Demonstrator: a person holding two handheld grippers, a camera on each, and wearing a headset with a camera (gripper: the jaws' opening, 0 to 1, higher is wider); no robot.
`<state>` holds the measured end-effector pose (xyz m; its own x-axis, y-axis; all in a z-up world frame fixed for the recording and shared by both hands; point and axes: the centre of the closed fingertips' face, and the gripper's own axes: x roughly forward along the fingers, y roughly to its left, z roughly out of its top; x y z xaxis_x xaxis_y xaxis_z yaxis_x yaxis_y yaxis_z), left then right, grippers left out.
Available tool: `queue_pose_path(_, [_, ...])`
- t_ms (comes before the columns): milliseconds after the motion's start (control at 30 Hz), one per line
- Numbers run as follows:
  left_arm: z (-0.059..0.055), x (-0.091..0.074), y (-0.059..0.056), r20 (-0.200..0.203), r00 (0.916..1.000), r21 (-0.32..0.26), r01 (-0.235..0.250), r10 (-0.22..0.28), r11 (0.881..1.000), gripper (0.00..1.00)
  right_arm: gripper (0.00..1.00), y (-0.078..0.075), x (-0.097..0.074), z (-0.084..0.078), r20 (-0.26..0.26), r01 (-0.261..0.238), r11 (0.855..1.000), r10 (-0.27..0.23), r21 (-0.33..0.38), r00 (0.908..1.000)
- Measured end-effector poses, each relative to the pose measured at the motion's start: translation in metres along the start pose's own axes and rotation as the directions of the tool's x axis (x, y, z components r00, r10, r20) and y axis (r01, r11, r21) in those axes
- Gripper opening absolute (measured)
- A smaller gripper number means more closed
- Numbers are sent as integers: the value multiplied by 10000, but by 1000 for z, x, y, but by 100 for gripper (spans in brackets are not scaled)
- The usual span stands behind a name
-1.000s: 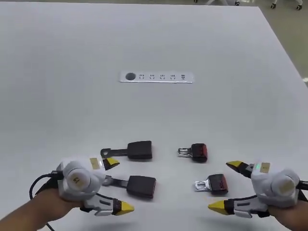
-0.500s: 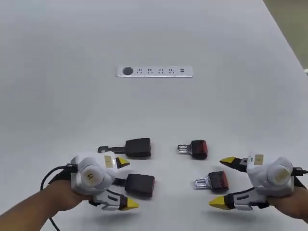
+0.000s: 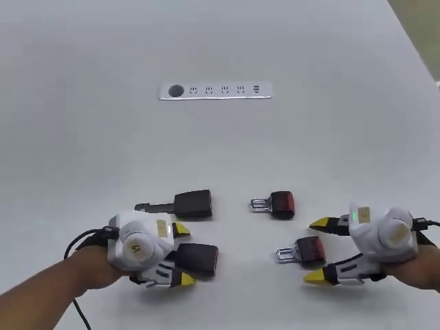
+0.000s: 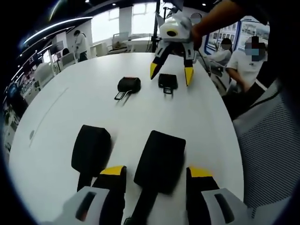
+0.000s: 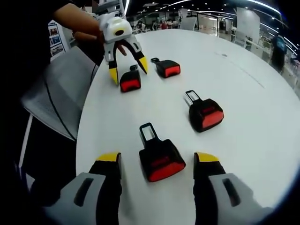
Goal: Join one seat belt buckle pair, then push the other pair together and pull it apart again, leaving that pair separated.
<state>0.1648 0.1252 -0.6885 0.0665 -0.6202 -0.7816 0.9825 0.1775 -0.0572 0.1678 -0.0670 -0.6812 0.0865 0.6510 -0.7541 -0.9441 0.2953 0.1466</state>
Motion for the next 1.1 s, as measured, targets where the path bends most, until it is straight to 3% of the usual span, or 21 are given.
queue_pose_path(100, [-6,2,-3,-221,9997,245,124,-118,9996,51,56,1,0,2,-78,-93,9999,92,-136,9999])
queue_pose_path(133, [-5,2,-2,-105,9999,430,26,-22,9991,50,56,2,0,3,-79,-157,9998,156,-101,9998])
queue_pose_path(200, [-5,1,0,-33,10000,191,-3,3,9998,49,54,1,1,3,-131,-222,9996,220,-166,9997])
queue_pose_path(400, [-5,1,5,116,9999,284,-126,122,9995,44,45,-4,0,-2,-329,-287,9992,278,-263,9991])
queue_pose_path(567, [-3,1,2,249,9996,301,-105,98,9995,38,37,-11,-1,-5,-531,26,9989,-51,-476,9986])
queue_pose_path(900, [-3,1,5,351,9984,-37,-443,445,9990,37,36,-16,3,-8,-759,269,9991,-293,-316,9967])
queue_pose_path(1100, [-3,1,6,265,9979,-234,-591,598,9980,36,36,-17,6,-11,-1531,221,9989,-280,-407,9878])
